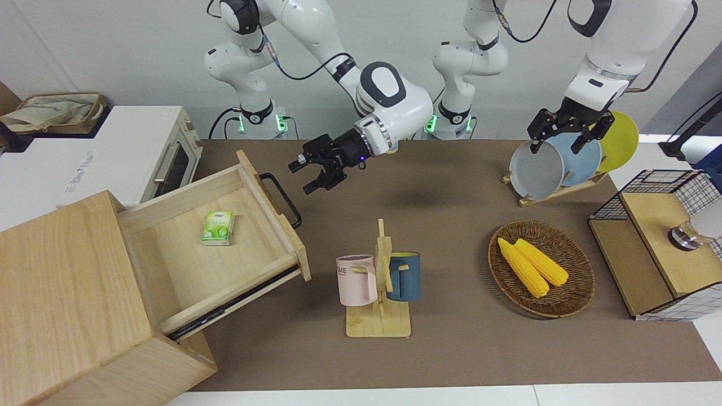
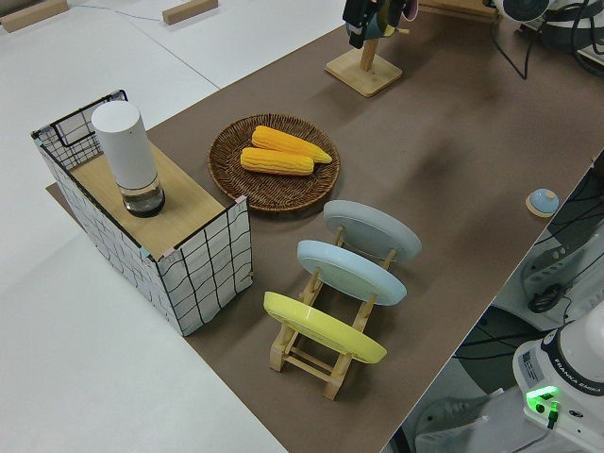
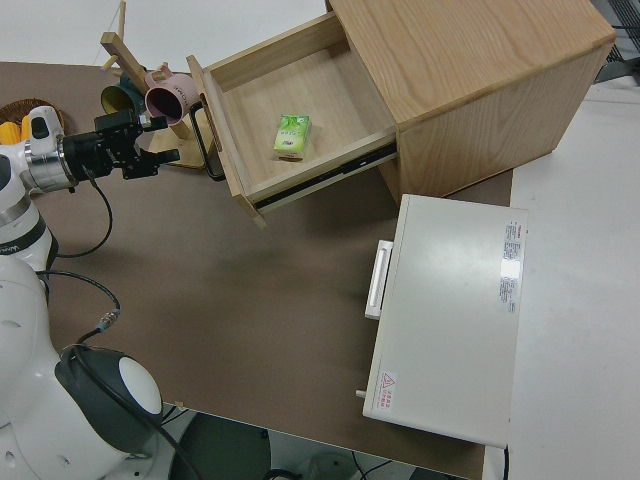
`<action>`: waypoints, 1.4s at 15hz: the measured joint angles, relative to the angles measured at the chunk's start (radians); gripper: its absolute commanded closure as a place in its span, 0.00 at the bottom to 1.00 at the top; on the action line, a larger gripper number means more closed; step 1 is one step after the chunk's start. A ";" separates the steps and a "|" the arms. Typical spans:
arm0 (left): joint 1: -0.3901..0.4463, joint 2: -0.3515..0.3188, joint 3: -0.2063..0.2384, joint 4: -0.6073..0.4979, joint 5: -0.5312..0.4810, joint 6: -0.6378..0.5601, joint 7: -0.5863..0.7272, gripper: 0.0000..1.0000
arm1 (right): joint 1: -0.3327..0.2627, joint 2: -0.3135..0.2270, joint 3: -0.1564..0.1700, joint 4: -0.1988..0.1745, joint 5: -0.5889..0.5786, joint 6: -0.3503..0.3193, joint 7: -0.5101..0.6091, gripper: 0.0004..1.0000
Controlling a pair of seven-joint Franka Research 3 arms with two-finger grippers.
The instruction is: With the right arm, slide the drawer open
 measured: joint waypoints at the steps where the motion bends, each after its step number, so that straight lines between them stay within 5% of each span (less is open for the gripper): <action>1: 0.000 0.000 0.000 0.000 0.000 0.000 0.000 0.00 | -0.002 -0.018 0.000 0.014 0.058 0.001 -0.018 0.01; 5: 0.000 0.000 0.000 0.000 0.000 0.000 0.000 0.00 | -0.062 -0.118 -0.002 0.095 0.329 0.017 -0.112 0.01; 7: 0.000 0.000 0.000 0.000 0.000 0.000 0.000 0.00 | -0.115 -0.170 -0.003 0.106 0.452 0.041 -0.130 0.01; 13: 0.000 0.000 0.000 0.000 0.000 0.000 0.000 0.00 | -0.426 -0.341 -0.014 0.112 0.952 0.070 -0.202 0.01; 21: 0.000 0.000 0.000 0.000 0.000 0.000 0.000 0.00 | -0.723 -0.374 -0.051 0.112 1.237 0.075 -0.314 0.01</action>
